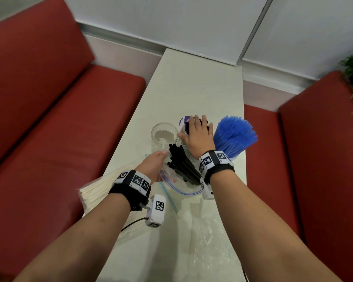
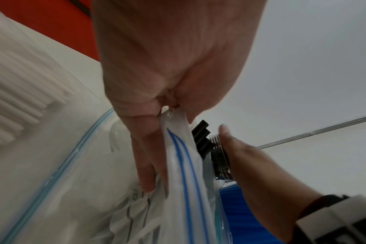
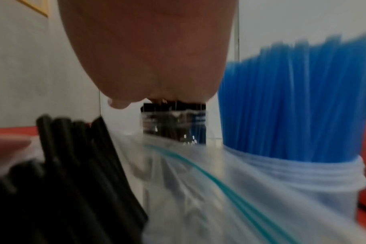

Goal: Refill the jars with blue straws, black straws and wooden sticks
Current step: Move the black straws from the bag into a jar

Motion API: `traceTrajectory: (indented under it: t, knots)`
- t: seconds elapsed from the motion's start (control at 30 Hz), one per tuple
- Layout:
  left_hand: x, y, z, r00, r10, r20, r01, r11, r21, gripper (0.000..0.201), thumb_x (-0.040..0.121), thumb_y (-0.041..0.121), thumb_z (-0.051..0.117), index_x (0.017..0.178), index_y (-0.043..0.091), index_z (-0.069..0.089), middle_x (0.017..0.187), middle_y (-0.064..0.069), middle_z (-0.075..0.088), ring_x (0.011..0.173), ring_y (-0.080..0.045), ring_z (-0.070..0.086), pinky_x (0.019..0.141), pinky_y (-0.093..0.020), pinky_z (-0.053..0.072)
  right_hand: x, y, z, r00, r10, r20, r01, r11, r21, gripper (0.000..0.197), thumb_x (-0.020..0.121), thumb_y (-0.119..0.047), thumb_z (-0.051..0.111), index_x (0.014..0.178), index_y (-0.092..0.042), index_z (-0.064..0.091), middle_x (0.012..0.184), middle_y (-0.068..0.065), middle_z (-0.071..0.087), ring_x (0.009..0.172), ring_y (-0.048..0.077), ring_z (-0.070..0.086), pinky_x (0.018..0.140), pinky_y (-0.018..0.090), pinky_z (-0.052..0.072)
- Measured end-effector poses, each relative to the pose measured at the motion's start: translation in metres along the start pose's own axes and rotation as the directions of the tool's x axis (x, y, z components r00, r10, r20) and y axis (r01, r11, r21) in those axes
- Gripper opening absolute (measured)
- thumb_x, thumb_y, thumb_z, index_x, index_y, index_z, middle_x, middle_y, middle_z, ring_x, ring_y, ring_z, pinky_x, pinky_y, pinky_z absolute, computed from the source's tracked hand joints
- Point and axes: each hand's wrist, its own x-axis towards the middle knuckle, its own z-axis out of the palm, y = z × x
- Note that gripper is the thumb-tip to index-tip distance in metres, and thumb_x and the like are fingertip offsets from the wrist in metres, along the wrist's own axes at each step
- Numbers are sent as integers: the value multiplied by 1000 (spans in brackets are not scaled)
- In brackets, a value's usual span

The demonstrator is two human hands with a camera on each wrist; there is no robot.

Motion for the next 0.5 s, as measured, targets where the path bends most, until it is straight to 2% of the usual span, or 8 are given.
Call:
traceTrajectory:
  t: [0.07,0.13,0.2,0.23,0.3,0.33,0.4,0.5]
  knots:
    - [1,-1,-1,1000,-1,-8,1,1000,3,42,113,36,30,134,11,55,103,-36,70,84,-46,70,85,-50,59,-3,2,-1,1000,-25,-15,25,999,24,69,107,-50,29,161,-11,13,169,10,8,156,32,-7,125,53,-4]
    - [2,-2,-3,1000,-2,-8,2,999,42,44,112,38,28,135,12,55,87,-33,68,72,-38,69,77,-42,58,-6,2,-10,989,-36,-147,68,973,220,58,108,-42,35,160,-18,23,168,8,16,156,28,-1,126,50,1]
    - [3,-3,-4,1000,-7,-11,8,999,50,44,112,39,29,136,13,55,92,-35,69,79,-41,71,79,-45,60,-18,4,-15,940,36,-340,148,854,498,45,106,-30,43,150,-23,45,156,5,44,148,18,31,124,43,24]
    - [3,-3,-4,1000,-5,-26,7,999,50,43,112,39,31,136,14,55,101,-35,70,86,-43,71,84,-50,60,-29,5,-16,912,109,-396,184,753,632,38,103,-24,46,139,-25,57,139,1,60,132,12,51,115,38,40]
    - [4,-3,-4,997,13,-77,-8,998,68,42,111,39,34,138,14,55,114,-29,70,97,-42,71,90,-54,58,-54,3,-11,924,209,-320,150,573,806,28,96,-16,50,115,-29,66,103,-3,71,98,13,69,92,38,57]
    - [5,-3,-4,994,26,-106,-17,996,83,43,111,39,35,140,14,54,120,-26,68,103,-42,70,92,-55,58,-64,3,-4,949,200,-242,100,540,836,27,92,-11,52,107,-31,64,95,-3,70,90,16,70,88,39,59]
    - [6,-3,-2,987,43,-154,-28,995,98,43,110,39,37,140,14,54,130,-23,63,113,-40,67,90,-52,58,-82,2,15,985,132,-115,12,606,796,33,86,-2,56,103,-30,59,95,-3,66,90,16,66,90,41,57]
    - [4,-5,1,983,64,-173,-46,993,107,40,110,38,37,136,13,55,134,-21,60,113,-35,64,75,-42,57,-97,4,42,997,70,27,-70,720,691,47,79,-1,64,119,-23,51,110,-5,59,104,13,60,95,32,51]
